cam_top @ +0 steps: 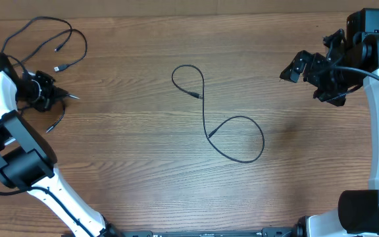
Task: Untangle cables
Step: 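Adjust the cables at the left with the left gripper and release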
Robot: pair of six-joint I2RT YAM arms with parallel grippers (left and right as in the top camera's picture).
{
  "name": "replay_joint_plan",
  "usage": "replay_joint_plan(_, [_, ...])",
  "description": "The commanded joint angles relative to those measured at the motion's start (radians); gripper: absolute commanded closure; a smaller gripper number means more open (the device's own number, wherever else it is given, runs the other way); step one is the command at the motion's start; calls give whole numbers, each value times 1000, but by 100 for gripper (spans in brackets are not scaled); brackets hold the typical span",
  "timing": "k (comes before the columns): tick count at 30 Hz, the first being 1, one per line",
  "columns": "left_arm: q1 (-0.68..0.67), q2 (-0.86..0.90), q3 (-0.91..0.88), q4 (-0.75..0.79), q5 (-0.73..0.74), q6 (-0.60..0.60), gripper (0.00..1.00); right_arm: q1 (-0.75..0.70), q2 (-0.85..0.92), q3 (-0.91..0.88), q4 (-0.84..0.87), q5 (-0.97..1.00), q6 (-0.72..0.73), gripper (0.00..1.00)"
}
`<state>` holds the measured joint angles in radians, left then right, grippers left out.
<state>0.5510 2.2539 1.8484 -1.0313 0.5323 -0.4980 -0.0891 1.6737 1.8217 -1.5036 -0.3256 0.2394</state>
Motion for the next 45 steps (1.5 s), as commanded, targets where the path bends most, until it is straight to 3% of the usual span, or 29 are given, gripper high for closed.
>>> replay_joint_plan(1, [-17,6,20,-12,-3,-18,85,3,-13,2,4,-5,2,0])
replay_joint_plan(3, [-13,6,20,-13,-76,-18,77,3,-13,2,4,-5,2,0])
replay_joint_plan(5, [-3,6,20,-15,-146,-18,51,3,-13,2,4,-5,2,0])
replay_joint_plan(8, [15,6,21,-21,-209,-15,45,3,-13,2,4,-5,2,0])
replay_joint_plan(13, [58,6,101,-82,-114,21,41,3,-13,2,4,-5,2,0])
replay_joint_plan(17, [67,6,233,-170,-79,67,25,3,-13,2,4,-5,2,0])
replay_joint_plan(19, [66,6,282,-196,-94,80,24,3,-13,2,4,-5,2,0])
replay_joint_plan(23, [71,6,368,-252,-398,109,11,3,-13,2,4,-5,2,0])
replay_joint_plan(27, [96,7,358,-307,-827,97,11,3,-13,2,4,-5,2,0])
replay_joint_plan(30, [130,9,315,-301,-952,89,2,3,-13,2,4,-5,2,0])
replay_joint_plan(37, [262,9,191,-190,-845,38,0,3,-13,2,4,-5,2,0])
replay_joint_plan(45, [347,9,62,85,-598,171,2,3,-13,2,4,-5,2,0])
